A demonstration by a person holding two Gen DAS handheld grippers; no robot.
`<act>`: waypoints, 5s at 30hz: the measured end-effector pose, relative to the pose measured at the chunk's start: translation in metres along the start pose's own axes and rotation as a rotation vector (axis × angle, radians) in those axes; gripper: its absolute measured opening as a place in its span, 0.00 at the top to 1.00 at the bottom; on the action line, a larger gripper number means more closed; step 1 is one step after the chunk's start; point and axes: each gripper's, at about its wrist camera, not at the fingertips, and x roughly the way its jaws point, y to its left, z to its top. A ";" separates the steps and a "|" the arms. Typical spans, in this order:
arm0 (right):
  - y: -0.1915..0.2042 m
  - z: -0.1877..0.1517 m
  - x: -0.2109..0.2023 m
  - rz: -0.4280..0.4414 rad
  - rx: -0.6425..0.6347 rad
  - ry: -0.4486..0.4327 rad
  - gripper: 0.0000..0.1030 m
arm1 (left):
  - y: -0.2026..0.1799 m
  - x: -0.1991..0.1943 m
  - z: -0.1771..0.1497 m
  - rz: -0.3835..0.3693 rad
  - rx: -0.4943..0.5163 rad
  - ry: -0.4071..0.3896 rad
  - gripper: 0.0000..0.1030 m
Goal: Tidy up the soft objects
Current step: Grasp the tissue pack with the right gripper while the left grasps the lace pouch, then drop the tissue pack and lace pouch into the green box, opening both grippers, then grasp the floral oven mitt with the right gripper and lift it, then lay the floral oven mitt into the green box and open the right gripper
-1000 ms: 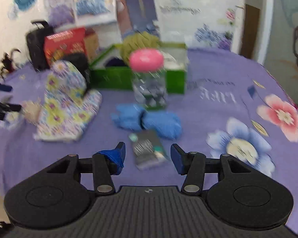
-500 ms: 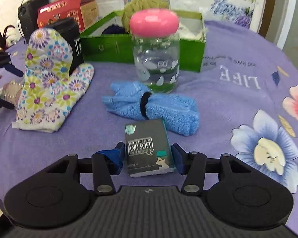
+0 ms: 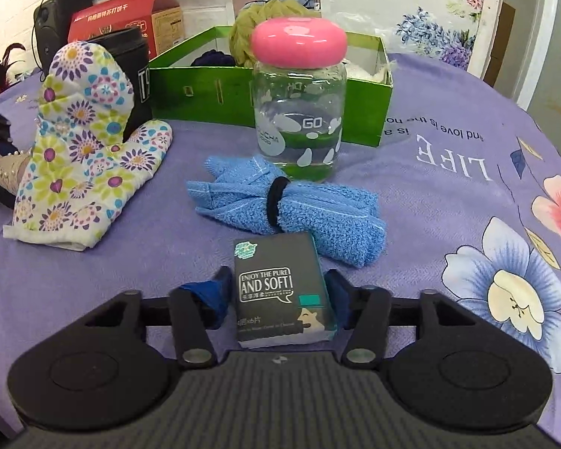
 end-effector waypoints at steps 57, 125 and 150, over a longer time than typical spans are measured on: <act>-0.062 0.211 -0.032 0.144 0.020 -0.272 0.65 | 0.039 -0.082 0.236 0.427 -0.380 -0.373 0.17; 0.075 0.026 -0.046 0.308 0.028 -0.276 0.93 | -0.052 -0.033 0.111 -0.112 -0.609 -0.289 0.80; -0.086 0.205 0.095 0.093 0.004 -0.197 0.85 | 0.099 0.043 0.329 0.273 -0.658 -0.314 0.31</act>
